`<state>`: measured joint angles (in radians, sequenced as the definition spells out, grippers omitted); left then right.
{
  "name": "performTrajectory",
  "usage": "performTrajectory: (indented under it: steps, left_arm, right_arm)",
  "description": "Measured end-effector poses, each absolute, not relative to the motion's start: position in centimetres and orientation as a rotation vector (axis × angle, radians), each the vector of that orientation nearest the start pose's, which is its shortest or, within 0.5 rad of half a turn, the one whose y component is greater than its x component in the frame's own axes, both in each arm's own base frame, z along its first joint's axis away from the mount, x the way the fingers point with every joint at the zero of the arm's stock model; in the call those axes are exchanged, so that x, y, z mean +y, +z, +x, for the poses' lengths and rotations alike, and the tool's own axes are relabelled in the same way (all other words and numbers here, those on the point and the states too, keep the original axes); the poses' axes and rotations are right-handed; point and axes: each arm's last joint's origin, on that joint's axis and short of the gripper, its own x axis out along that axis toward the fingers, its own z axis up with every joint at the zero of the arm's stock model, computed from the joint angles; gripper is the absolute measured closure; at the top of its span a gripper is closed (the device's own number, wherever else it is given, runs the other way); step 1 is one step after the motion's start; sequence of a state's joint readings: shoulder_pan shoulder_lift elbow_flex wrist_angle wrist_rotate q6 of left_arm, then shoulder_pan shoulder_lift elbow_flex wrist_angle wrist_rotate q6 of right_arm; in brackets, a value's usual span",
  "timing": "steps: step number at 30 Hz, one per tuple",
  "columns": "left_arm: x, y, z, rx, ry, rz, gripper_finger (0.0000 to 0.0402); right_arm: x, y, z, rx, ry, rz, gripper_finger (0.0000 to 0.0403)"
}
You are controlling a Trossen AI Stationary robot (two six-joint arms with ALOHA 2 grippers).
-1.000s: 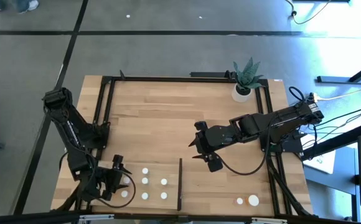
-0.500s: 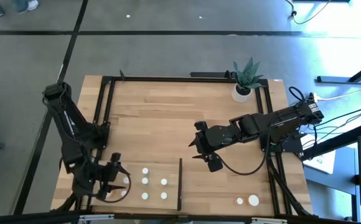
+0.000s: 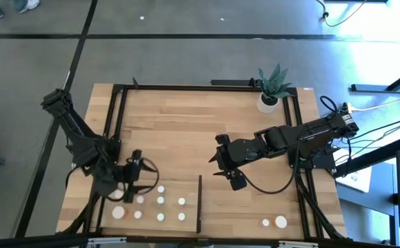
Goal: Pick and place medicine bottles onto shelf by color
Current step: Put the yellow pill bottle on the shelf aligned with the other yellow pill bottle
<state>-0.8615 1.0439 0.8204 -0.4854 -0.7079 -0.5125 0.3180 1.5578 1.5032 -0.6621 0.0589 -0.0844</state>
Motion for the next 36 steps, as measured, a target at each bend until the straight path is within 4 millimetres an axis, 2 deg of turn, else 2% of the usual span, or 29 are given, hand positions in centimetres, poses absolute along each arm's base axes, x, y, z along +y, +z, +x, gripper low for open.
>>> performTrajectory:
  steps: [9, 12, 19, 22, 28, 36]
  left_arm:
    - [-12.1, 27.8, 17.0, 0.548, 0.075, -0.065, 0.0159]
    - [-11.7, 27.8, 17.2, 0.547, 0.096, -0.071, 0.0159]
    - [-11.5, 27.8, 17.4, 0.547, 0.108, -0.073, 0.0159]
    - [-11.5, 27.8, 17.4, 0.547, 0.108, -0.073, 0.0159]
    - [-11.5, 27.8, 17.4, 0.548, 0.108, -0.073, 0.0159]
    - [-11.5, 27.8, 17.4, 0.547, 0.108, -0.073, 0.0160]
  right_arm:
    - [10.4, 35.2, 32.2, 0.674, 0.275, -0.202, 0.0189]
    - [10.5, 35.3, 32.3, 0.669, 0.256, -0.130, 0.0188]
    - [10.5, 34.8, 32.1, 0.730, 0.268, -0.115, 0.0189]
    - [9.8, 34.0, 31.4, 0.852, 0.116, -0.050, 0.0189]
    - [6.5, 32.4, 29.7, 1.056, -0.347, 0.140, 0.0189]
    - [3.2, 28.1, 26.4, 1.365, -0.760, 0.280, 0.0189]
